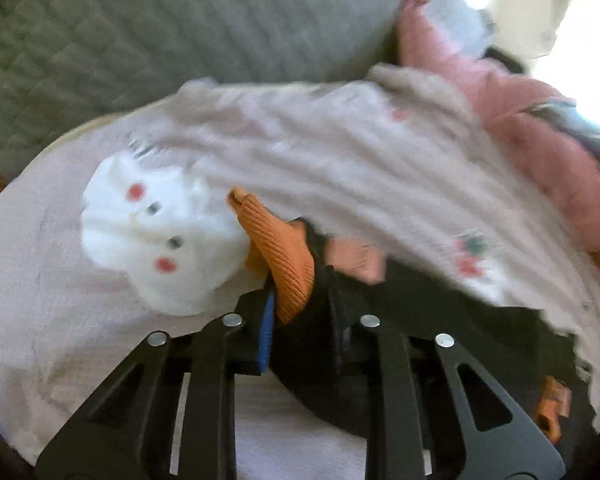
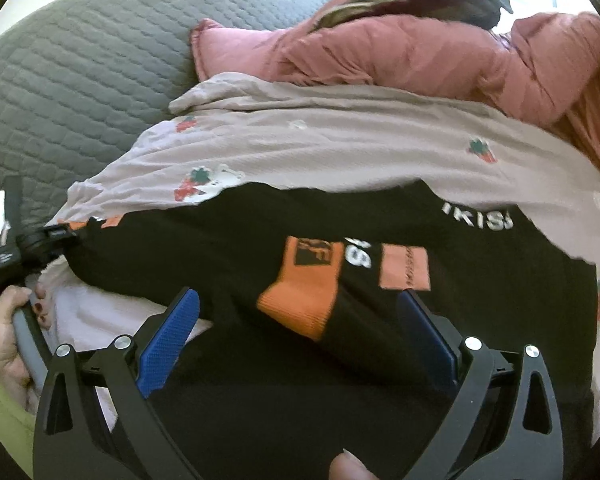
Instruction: Fold small clothes
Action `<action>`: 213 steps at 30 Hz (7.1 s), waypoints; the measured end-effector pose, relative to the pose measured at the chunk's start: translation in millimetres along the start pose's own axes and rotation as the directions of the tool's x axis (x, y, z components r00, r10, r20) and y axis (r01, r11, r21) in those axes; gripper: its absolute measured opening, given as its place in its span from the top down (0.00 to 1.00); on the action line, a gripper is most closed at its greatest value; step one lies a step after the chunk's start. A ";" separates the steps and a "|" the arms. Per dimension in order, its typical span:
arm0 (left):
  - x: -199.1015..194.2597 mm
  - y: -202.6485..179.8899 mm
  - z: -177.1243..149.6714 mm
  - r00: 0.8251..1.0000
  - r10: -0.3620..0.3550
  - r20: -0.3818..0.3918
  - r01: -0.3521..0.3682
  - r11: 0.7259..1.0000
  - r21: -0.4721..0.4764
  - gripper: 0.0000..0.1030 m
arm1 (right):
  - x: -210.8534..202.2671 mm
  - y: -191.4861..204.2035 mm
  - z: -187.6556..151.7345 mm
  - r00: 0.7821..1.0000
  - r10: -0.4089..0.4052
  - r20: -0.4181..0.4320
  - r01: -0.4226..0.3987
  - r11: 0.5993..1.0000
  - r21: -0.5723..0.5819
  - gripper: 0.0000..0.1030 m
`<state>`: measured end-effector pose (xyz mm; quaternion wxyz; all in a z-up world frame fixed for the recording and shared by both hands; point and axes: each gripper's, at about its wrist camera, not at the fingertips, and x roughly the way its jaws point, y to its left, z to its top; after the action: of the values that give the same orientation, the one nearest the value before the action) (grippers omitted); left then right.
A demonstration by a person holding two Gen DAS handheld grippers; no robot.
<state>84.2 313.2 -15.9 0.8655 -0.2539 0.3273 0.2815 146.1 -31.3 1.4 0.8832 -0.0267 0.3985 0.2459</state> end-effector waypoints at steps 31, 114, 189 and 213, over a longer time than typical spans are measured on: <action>-75.8 -187.6 -122.0 0.787 -0.567 -0.245 0.612 0.662 0.432 0.84 | -75.5 -135.7 -48.7 0.987 -0.159 0.029 0.147 0.957 0.249 0.05; -1.9 -246.6 -132.7 0.900 -0.288 -0.328 0.427 0.735 0.527 0.43 | -78.3 -206.6 -18.6 0.950 -0.305 0.073 0.295 0.948 0.122 0.83; -78.8 -161.0 -116.6 0.928 -0.331 -0.172 0.372 0.801 0.468 0.09 | -130.1 -201.0 -82.8 0.972 -0.235 -0.022 0.233 0.943 0.236 0.24; -136.3 -84.3 -150.8 0.946 -0.256 -0.200 0.324 0.794 0.514 0.11 | -190.2 -179.5 -115.1 0.982 -0.184 0.042 0.174 0.968 0.179 0.18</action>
<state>-10.1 115.3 3.2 0.9132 -0.0633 0.4018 0.0260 41.6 -295.3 32.7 0.9119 0.0219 0.3886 0.1300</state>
